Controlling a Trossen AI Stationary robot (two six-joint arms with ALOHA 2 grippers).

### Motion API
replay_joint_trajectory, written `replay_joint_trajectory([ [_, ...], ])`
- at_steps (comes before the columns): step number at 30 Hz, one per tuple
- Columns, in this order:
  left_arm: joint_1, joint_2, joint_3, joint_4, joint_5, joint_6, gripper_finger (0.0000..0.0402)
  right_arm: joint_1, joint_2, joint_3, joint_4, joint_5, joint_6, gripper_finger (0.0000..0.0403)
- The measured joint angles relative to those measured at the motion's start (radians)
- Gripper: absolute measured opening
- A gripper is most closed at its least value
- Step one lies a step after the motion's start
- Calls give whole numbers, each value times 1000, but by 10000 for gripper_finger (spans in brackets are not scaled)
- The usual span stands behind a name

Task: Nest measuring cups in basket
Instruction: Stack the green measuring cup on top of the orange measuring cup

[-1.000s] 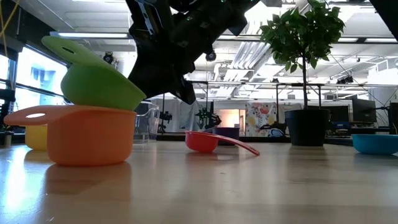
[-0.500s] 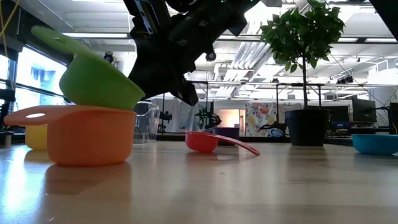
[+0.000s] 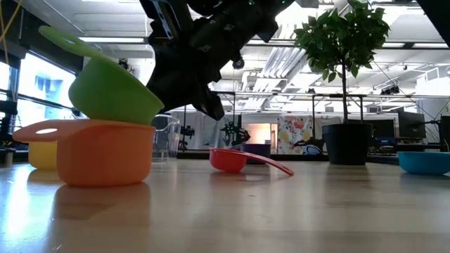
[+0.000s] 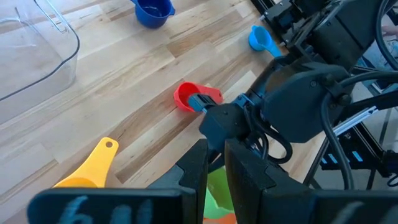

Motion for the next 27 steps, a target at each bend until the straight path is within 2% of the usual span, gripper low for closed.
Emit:
replay_joint_trajectory([
  [7,0,0,0,0,0,16,47,-5,0,0,-16,-10,1,27],
  [14,0,0,0,0,0,18,47,-5,0,0,-14,1,19,99],
  [19,0,0,0,0,21,19,47,-10,-1,0,-14,8,17,123],
  [27,0,0,0,0,26,18,47,-26,-16,0,25,-113,68,126],
])
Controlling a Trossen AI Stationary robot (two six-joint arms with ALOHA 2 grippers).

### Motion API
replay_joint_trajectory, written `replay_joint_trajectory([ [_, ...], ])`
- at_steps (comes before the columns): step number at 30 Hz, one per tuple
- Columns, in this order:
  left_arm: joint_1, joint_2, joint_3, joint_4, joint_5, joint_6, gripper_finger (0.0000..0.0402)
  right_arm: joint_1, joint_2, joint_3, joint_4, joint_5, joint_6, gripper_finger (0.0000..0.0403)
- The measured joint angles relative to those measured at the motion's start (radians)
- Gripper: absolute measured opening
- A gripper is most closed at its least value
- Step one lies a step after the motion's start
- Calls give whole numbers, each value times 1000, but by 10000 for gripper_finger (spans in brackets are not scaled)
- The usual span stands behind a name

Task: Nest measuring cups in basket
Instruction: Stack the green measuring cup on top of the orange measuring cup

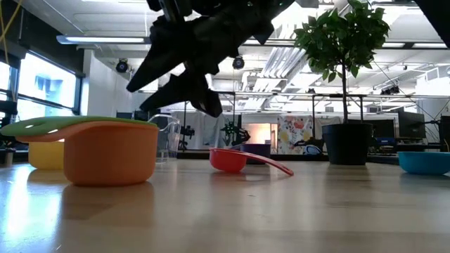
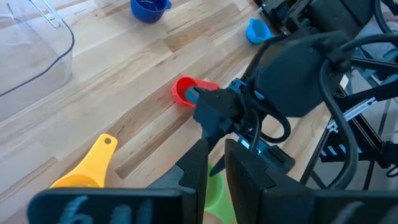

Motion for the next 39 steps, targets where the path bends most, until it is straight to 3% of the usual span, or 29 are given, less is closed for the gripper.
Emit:
replay_joint_trajectory([
  [3,0,0,0,0,19,0,47,14,-7,0,-2,-2,0,126],
  [8,-22,18,0,-7,135,40,47,36,-43,0,-29,47,57,126],
  [16,-99,62,0,-58,149,41,47,57,-132,0,-158,229,215,126],
  [39,-204,383,0,-75,170,113,47,57,-325,0,-649,519,385,126],
])
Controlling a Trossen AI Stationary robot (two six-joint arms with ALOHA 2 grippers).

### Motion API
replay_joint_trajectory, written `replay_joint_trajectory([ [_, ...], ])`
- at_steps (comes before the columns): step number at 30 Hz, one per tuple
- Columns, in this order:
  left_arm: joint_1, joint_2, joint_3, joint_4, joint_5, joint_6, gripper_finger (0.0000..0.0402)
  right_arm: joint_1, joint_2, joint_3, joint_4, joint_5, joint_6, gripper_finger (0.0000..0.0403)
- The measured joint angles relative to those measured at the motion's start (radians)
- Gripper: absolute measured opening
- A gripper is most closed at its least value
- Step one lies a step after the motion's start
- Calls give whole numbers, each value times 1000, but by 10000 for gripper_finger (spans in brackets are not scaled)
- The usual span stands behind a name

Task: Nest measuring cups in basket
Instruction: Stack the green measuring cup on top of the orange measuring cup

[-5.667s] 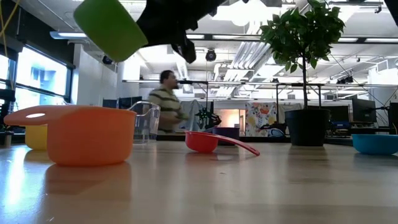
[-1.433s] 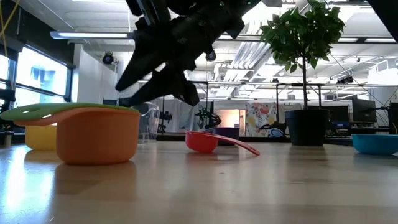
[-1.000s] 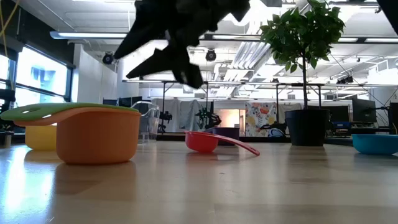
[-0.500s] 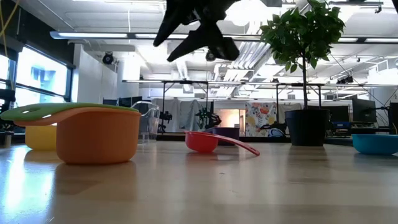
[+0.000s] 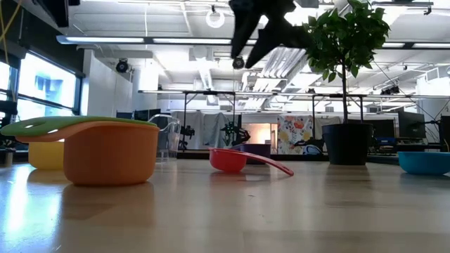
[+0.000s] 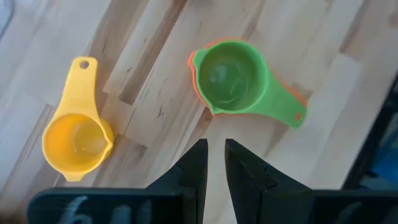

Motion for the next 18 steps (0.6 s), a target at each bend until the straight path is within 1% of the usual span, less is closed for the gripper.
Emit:
replay_joint_trajectory([
  [5,0,71,0,2,15,-26,47,-28,-29,0,-86,21,-28,126],
  [8,0,107,0,4,17,-52,47,-48,-36,0,-119,19,-73,126],
  [10,0,125,0,9,22,-79,47,-62,-37,0,-133,13,-102,126],
  [14,0,164,0,10,43,-123,47,-89,-37,0,-155,-32,-158,126],
  [18,-2,209,0,24,94,-161,47,-108,-37,0,-169,-39,-204,126],
])
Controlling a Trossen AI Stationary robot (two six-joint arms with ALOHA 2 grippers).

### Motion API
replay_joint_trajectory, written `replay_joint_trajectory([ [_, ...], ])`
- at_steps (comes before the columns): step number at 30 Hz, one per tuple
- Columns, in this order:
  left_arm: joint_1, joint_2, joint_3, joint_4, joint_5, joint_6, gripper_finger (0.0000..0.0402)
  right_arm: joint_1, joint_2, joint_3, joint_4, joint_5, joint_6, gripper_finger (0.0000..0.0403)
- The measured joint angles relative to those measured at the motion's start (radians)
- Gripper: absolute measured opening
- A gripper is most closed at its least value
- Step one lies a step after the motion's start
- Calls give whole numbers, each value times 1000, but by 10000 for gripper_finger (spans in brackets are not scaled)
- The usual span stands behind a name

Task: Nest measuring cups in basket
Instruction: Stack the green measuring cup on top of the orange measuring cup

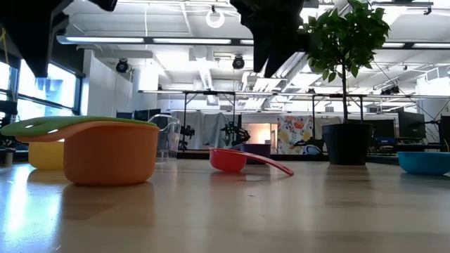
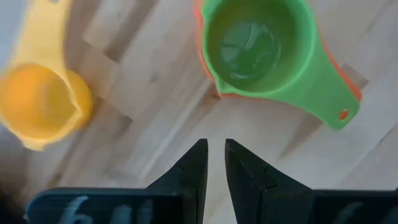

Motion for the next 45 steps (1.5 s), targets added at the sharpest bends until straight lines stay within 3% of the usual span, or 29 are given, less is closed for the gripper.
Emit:
replay_joint_trajectory([
  [16,-24,122,0,181,102,-131,47,-40,0,0,-15,-1,-98,126],
  [35,10,195,0,336,142,-127,47,-39,0,0,-23,-1,-123,126],
  [45,41,195,0,386,138,-44,47,-39,0,0,-23,-1,-122,126],
])
